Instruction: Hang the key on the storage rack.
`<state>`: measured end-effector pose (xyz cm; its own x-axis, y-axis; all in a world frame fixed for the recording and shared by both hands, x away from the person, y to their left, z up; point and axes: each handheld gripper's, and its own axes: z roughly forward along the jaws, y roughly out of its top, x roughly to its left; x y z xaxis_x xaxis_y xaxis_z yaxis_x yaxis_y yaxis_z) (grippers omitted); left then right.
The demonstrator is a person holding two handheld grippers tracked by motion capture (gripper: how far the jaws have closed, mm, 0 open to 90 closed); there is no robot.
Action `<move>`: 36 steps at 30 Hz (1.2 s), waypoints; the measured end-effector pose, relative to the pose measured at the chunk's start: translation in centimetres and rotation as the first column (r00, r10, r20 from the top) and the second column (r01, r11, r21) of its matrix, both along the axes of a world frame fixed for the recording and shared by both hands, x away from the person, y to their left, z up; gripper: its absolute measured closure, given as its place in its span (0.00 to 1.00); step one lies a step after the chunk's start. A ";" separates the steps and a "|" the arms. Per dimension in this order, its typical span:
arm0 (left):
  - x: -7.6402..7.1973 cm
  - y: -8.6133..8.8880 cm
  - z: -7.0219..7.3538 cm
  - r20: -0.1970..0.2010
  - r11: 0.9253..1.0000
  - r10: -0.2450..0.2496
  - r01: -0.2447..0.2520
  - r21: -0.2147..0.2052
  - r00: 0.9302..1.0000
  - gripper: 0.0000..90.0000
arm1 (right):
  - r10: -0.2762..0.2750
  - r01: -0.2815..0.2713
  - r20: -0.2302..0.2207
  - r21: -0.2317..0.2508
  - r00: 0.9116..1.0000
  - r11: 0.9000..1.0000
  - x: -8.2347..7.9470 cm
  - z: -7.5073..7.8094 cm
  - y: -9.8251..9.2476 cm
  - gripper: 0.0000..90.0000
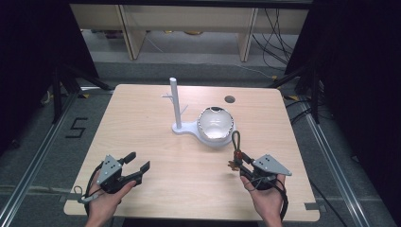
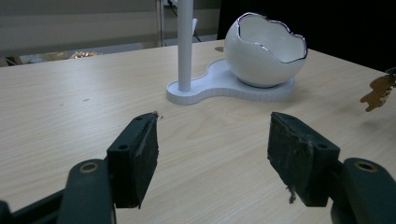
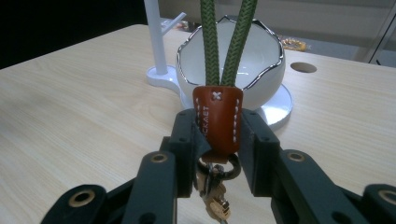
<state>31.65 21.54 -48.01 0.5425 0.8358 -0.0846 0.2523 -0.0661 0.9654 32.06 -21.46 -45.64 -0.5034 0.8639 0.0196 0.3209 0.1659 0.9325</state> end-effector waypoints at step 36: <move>0.9 -4.1 5.0 0.050 0.990 -0.141 0.142 -0.015 0.989 0.42 | 0.045 -0.045 0.029 0.032 0.999 0.998 -0.3 1.4 2.5 0.77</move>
